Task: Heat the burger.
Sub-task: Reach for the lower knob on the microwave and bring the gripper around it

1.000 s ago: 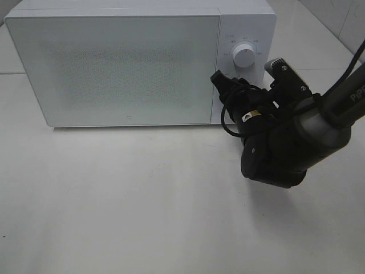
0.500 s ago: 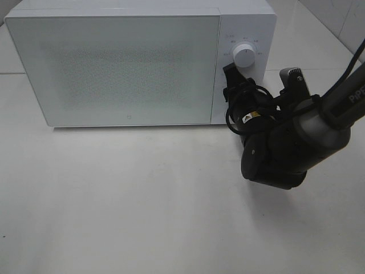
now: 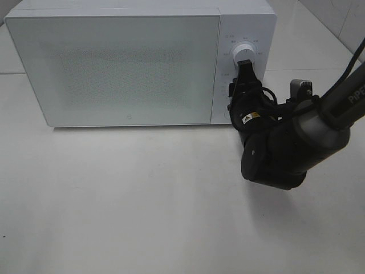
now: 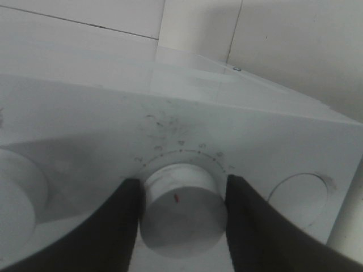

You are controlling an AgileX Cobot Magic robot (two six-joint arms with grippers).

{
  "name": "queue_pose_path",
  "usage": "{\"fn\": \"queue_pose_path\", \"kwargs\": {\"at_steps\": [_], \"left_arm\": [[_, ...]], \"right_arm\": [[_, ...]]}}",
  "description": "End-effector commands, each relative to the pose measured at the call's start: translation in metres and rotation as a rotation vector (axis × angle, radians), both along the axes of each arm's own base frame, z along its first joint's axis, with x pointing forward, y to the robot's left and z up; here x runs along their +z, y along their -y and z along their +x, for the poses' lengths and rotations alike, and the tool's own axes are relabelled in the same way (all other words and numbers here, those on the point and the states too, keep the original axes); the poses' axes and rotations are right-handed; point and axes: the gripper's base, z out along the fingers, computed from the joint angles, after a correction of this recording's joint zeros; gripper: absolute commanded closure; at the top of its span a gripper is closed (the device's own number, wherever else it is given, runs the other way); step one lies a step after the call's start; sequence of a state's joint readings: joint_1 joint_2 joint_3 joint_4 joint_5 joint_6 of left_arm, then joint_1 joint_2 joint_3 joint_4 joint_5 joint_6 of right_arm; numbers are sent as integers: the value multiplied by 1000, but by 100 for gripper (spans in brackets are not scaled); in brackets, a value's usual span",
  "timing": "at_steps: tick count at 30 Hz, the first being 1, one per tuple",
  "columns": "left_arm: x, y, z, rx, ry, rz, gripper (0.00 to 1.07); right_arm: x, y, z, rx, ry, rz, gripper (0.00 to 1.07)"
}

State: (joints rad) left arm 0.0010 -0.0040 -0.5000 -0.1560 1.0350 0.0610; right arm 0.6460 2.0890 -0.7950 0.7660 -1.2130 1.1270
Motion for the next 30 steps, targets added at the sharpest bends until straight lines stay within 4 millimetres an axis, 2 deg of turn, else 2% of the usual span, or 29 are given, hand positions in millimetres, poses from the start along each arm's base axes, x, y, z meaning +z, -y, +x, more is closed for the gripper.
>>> {"fn": "queue_pose_path", "kwargs": {"at_steps": [1,6,8,11,13,23,30], "left_arm": [[0,0,-3,1,29,-3,9],[0,0,-3,1,29,-3,9],[0,0,-3,1,29,-3,9],[0,0,-3,1,29,-3,9],[0,0,-3,1,29,-3,9],[0,0,-3,1,29,-3,9],[0,0,-3,1,29,-3,9]], "right_arm": [[19,-1,5,-5,178,63,97],[19,-1,5,-18,180,178,97],[19,1,5,-48,182,290,97],[19,1,5,-55,182,319,97],[19,2,6,-84,189,416,97],[23,-1,10,-88,208,460,96],[23,-1,10,-76,199,398,94]]}}
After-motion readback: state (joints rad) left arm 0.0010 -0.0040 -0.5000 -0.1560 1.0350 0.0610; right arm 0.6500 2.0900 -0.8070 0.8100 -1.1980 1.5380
